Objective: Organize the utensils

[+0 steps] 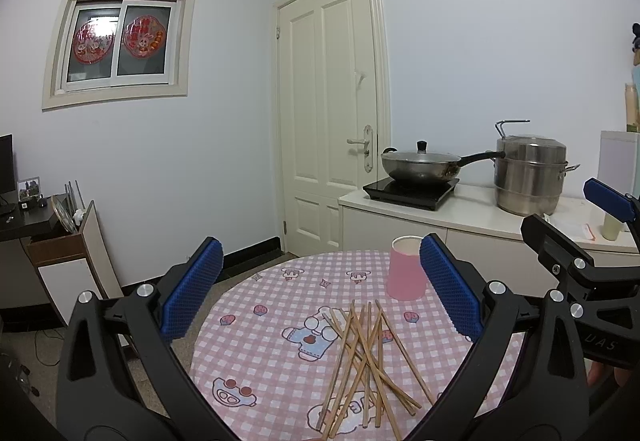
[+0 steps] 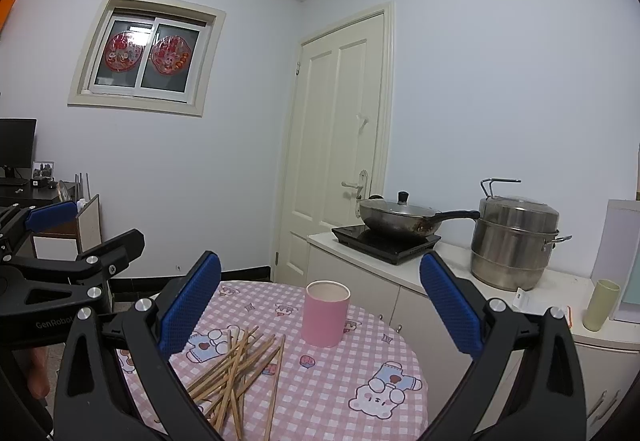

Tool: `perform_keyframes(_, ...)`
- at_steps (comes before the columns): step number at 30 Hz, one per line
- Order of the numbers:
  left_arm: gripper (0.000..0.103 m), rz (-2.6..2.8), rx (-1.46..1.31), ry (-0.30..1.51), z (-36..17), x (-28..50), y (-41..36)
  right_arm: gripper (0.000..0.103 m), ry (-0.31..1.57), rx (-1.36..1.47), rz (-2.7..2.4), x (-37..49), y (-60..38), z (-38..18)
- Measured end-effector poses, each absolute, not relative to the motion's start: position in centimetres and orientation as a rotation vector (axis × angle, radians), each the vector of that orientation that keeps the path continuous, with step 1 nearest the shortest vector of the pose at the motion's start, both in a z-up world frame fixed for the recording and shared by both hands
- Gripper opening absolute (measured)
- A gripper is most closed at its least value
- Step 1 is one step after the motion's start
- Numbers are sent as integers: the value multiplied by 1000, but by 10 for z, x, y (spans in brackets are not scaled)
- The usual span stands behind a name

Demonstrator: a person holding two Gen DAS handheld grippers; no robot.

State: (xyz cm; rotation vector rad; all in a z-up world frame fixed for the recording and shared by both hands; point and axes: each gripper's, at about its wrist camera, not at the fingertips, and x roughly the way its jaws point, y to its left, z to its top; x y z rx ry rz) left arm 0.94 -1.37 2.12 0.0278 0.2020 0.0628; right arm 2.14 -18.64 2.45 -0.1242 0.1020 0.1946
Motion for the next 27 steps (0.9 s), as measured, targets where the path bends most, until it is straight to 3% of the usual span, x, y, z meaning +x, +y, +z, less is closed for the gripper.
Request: perform_keyframes(27,97,57,30,223,15,15,-18,96,126,-113,175,27,-187,18)
